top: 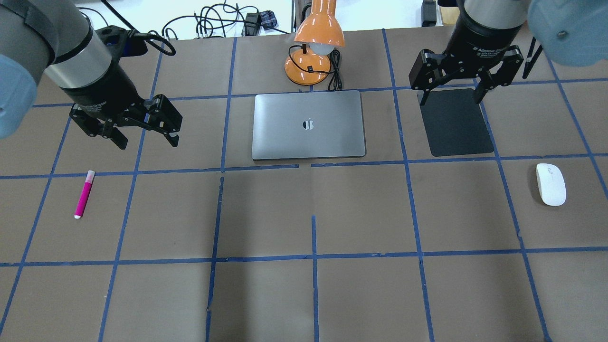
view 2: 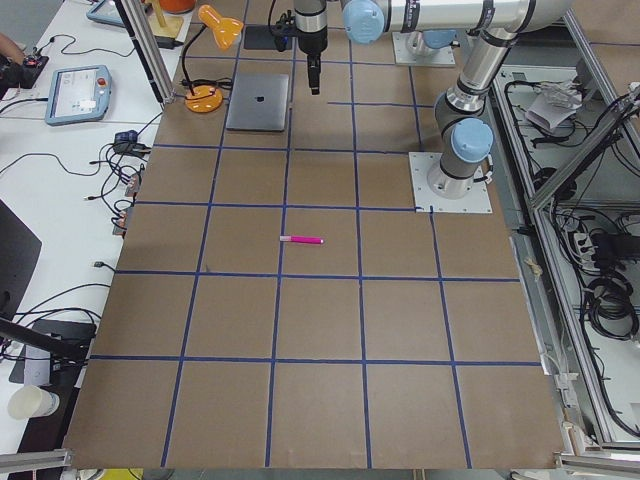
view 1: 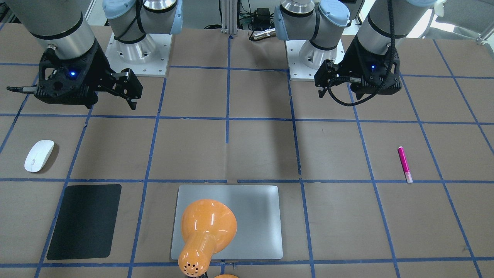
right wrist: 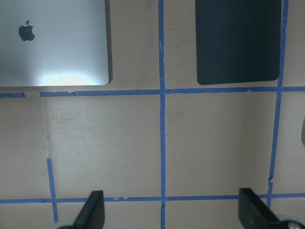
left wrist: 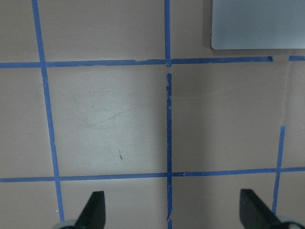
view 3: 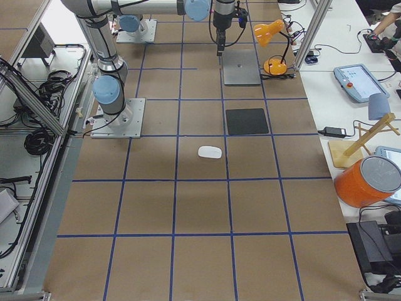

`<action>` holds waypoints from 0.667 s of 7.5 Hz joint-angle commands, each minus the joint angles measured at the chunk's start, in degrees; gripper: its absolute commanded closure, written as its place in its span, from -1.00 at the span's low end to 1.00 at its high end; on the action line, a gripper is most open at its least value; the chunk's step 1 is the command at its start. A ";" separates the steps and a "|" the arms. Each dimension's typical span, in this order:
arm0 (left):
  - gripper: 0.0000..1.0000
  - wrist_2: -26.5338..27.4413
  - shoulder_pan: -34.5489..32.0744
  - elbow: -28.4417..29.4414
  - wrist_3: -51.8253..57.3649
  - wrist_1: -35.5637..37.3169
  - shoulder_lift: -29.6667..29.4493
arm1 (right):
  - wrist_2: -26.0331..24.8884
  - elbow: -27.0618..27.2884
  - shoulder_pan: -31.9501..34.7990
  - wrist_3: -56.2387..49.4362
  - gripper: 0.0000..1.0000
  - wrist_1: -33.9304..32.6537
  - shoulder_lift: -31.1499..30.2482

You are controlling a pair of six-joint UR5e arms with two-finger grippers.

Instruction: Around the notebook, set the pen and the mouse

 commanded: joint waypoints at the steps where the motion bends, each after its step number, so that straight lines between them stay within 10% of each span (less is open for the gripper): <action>1: -1.00 0.02 0.00 -0.15 0.00 0.22 0.01 | 0.00 0.09 0.00 -0.09 -1.00 -0.03 0.09; 5: -1.00 0.02 0.70 -0.23 0.97 0.39 -0.43 | 0.09 0.09 0.00 0.00 -1.00 -0.03 0.09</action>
